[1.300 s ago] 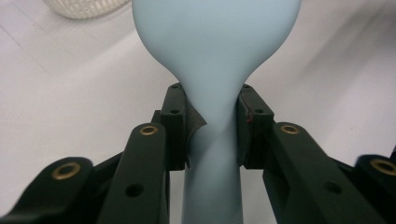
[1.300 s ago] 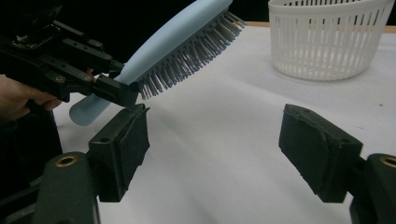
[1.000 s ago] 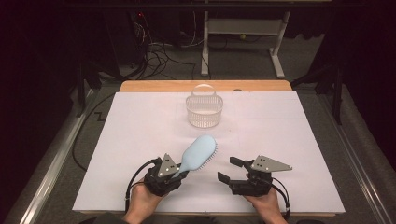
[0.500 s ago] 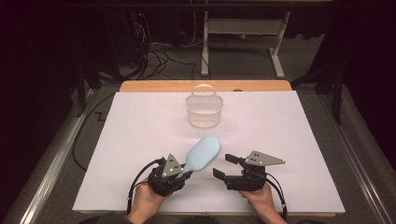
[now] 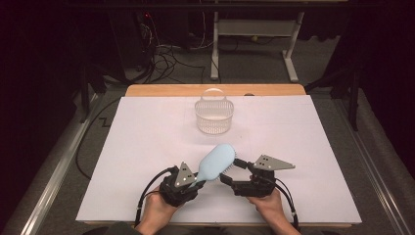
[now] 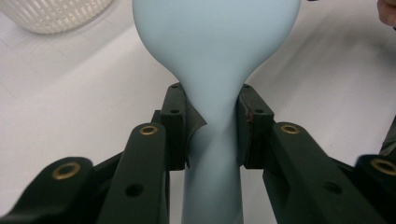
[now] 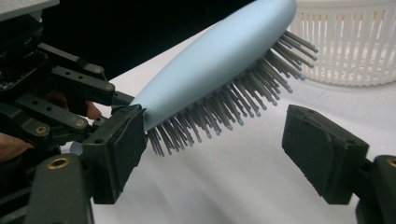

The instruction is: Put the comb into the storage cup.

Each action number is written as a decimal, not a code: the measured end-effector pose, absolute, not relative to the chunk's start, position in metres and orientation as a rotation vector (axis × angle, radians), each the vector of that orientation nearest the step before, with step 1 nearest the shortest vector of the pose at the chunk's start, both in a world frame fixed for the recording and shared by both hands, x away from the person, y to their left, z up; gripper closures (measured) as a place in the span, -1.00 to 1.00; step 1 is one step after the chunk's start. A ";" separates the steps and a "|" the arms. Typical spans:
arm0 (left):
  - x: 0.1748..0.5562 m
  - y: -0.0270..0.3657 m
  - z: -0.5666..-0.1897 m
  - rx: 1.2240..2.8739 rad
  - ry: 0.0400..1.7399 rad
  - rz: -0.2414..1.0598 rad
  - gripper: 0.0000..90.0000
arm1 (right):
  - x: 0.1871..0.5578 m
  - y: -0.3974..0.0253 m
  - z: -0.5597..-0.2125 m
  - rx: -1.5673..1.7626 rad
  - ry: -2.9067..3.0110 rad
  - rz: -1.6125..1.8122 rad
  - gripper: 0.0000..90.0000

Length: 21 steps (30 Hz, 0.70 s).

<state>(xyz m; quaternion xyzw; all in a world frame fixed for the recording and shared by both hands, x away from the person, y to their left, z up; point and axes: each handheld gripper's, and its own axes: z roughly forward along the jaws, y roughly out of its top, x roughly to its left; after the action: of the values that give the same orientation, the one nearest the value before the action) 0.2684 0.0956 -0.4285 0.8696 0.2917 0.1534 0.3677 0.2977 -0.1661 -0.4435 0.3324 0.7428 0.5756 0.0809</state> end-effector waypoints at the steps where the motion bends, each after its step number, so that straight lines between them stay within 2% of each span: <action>1: 0.269 0.095 -0.429 2.237 0.747 0.393 0.54 | 0.298 -0.166 -0.443 0.994 2.219 1.724 -0.51; 21: 0.267 0.080 -0.429 2.242 0.734 0.432 0.54 | 0.303 -0.166 -0.440 1.057 2.206 1.762 -0.59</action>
<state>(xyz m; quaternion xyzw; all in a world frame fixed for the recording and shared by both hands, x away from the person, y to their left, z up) 0.2668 0.0803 -0.4294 0.8710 0.2851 0.1677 0.3631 0.3030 -0.1662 -0.4398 0.3499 0.7302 0.5834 0.0636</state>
